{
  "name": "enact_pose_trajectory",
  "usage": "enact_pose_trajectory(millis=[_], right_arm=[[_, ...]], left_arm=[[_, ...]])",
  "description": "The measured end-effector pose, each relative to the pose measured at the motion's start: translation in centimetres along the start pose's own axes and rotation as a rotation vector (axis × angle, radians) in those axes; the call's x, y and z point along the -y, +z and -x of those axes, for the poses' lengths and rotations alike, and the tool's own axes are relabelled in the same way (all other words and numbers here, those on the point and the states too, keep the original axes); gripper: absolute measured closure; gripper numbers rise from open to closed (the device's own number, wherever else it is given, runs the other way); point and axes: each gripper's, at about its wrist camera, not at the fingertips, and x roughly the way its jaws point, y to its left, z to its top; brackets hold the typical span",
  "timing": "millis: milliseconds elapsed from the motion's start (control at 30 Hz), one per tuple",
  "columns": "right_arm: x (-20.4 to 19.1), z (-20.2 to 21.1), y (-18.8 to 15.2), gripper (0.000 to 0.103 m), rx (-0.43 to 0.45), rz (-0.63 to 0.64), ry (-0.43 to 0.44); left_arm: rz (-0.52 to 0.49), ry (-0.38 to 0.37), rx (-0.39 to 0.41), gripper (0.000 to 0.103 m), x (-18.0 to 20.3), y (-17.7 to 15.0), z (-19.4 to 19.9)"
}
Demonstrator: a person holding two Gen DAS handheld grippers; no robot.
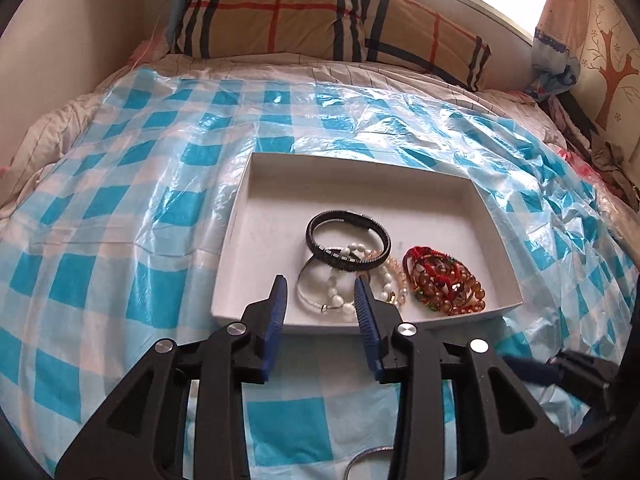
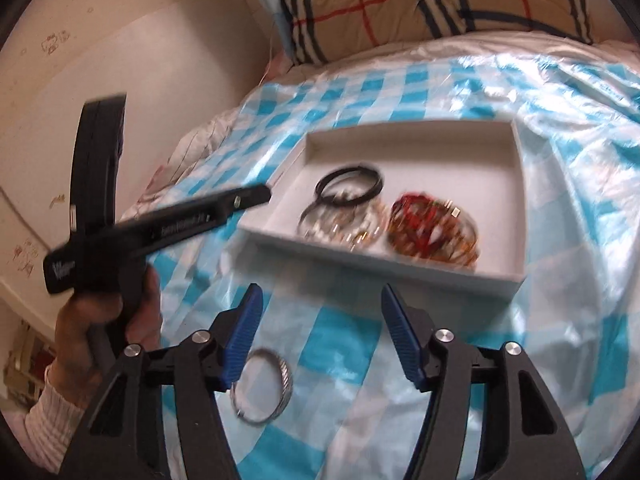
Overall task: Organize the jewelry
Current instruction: 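Grasp the silver bangle on the sheet with the right tool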
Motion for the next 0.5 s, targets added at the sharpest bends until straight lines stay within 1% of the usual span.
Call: enact_pose_trajectory(millis=[33,100,167,200,267,300,333,367,400,433,500], right_arm=[[-0.6,-0.6,-0.9,0.053,-0.029,0.018,0.003],[-1.6,-1.5,-2.2,0.055,-0.069,0.049,-0.010],[-2.1,-2.2,-2.8,0.056,-0.091,0.058,-0.013],[-2.4,-2.6,-3.2,0.058,-0.102,0.070,-0.019],[-3.0,-3.3,-3.6,0.060,-0.125,0.103,-0.048],[-3.2,-3.8,-3.8,0.063,-0.138,0.115,-0.059],[-3.3,-4.1,-4.0,0.071,-0.147,0.128,-0.074],[-3.5,-4.3,-4.2,0.076,-0.150,0.141,-0.091],[-3.6,-4.4,-4.4,0.089,-0.153,0.148,-0.101],[-3.6,-4.4,-4.4,0.094,-0.153,0.151,-0.103],[-3.6,-4.0,-4.6,0.096,-0.143,0.149,-0.102]], left_arm=[[0.003,0.002,-0.002,0.069,-0.2,-0.6,0.4],[0.016,0.008,-0.003,0.062,-0.5,-1.8,1.3],[0.027,0.005,-0.007,0.060,-0.7,-2.9,2.0],[0.030,0.007,-0.008,0.060,-0.8,-3.4,2.4],[0.029,0.009,-0.010,0.058,-0.7,-4.2,3.0],[0.031,0.013,-0.009,0.056,-0.6,-4.5,3.2],[0.035,0.016,-0.007,0.054,-0.6,-4.8,3.5],[0.037,0.017,-0.005,0.053,-0.6,-5.0,3.8],[0.037,0.018,-0.004,0.051,-0.6,-5.2,4.0],[0.035,0.020,-0.003,0.051,-0.6,-5.4,4.2],[0.032,0.027,0.002,0.048,-0.5,-5.7,4.6]])
